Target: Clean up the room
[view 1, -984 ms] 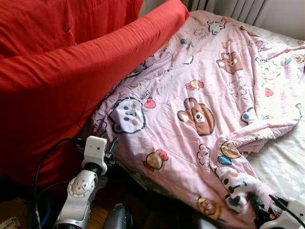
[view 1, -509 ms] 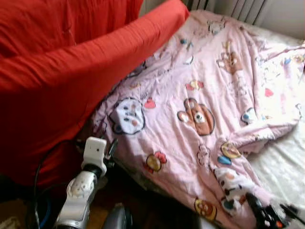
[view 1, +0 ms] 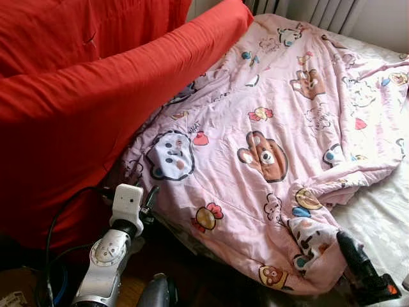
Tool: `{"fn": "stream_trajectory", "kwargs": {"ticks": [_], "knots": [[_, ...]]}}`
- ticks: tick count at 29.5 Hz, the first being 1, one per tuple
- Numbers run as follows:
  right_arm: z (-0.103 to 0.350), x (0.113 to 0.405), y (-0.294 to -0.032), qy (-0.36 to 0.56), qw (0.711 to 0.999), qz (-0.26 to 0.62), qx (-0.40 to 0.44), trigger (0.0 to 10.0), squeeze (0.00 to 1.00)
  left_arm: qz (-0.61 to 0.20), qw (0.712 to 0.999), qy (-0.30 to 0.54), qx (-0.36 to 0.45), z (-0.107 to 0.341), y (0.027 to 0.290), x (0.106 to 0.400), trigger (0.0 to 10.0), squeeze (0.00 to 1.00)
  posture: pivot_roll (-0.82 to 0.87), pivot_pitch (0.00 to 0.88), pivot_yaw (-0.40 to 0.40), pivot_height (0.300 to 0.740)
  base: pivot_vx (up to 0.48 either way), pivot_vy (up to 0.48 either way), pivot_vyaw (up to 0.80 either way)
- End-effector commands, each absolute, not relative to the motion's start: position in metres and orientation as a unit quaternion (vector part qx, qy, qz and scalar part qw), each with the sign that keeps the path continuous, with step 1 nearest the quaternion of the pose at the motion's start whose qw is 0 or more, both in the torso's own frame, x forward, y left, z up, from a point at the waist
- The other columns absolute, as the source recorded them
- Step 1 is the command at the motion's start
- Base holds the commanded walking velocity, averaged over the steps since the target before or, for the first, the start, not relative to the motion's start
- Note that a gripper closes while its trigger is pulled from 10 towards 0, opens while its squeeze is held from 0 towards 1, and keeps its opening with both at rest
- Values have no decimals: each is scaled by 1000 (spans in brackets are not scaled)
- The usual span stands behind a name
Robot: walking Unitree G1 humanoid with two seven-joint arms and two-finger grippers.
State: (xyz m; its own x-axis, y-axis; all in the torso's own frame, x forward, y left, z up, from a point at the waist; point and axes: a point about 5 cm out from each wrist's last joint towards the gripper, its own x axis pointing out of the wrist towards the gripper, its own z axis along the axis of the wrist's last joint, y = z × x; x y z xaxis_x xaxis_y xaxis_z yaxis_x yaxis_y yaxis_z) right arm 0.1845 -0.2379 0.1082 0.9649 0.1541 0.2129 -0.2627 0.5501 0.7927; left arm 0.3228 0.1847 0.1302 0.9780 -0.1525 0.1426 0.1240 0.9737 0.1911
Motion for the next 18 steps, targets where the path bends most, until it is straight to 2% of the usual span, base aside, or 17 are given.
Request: {"fn": "stream_trajectory", "kwargs": {"ticks": [1, 5, 9, 12, 13, 14, 15, 18], "knots": [[116, 176, -239, -70, 873, 137, 463, 10000, 1000, -71, 990, -79, 88, 128, 185, 320, 10000, 0, 69, 286, -38, 622, 0, 0, 0], [123, 172, -241, -82, 867, 151, 467, 10000, 1000, -72, 990, -79, 87, 128, 185, 320, 10000, 0, 65, 285, -38, 622, 0, 0, 0], [133, 173, -257, -129, 857, 123, 484, 10000, 1000, -73, 990, -79, 86, 128, 184, 321, 10000, 0, 62, 283, -38, 622, 0, 0, 0], [134, 175, -261, -129, 858, 114, 483, 10000, 1000, -74, 990, -80, 85, 128, 184, 321, 10000, 0, 62, 283, -38, 622, 0, 0, 0], [124, 177, -262, -96, 880, 92, 457, 10000, 1000, -75, 990, -79, 85, 127, 183, 321, 10000, 0, 60, 278, -39, 622, 0, 0, 0], [124, 177, -262, -96, 880, 92, 457, 10000, 1000, -75, 990, -79, 85, 127, 183, 321, 10000, 0, 60, 278, -39, 622, 0, 0, 0], [109, 181, -263, -45, 906, 59, 416, 10000, 1000, -75, 990, -79, 85, 127, 183, 321, 10000, 0, 60, 278, -39, 622, 0, 0, 0], [91, 182, -265, 12, 928, 22, 371, 10000, 1000, -75, 990, -79, 84, 127, 183, 321, 10000, 0, 60, 275, -40, 622, 0, 0, 0]]}}
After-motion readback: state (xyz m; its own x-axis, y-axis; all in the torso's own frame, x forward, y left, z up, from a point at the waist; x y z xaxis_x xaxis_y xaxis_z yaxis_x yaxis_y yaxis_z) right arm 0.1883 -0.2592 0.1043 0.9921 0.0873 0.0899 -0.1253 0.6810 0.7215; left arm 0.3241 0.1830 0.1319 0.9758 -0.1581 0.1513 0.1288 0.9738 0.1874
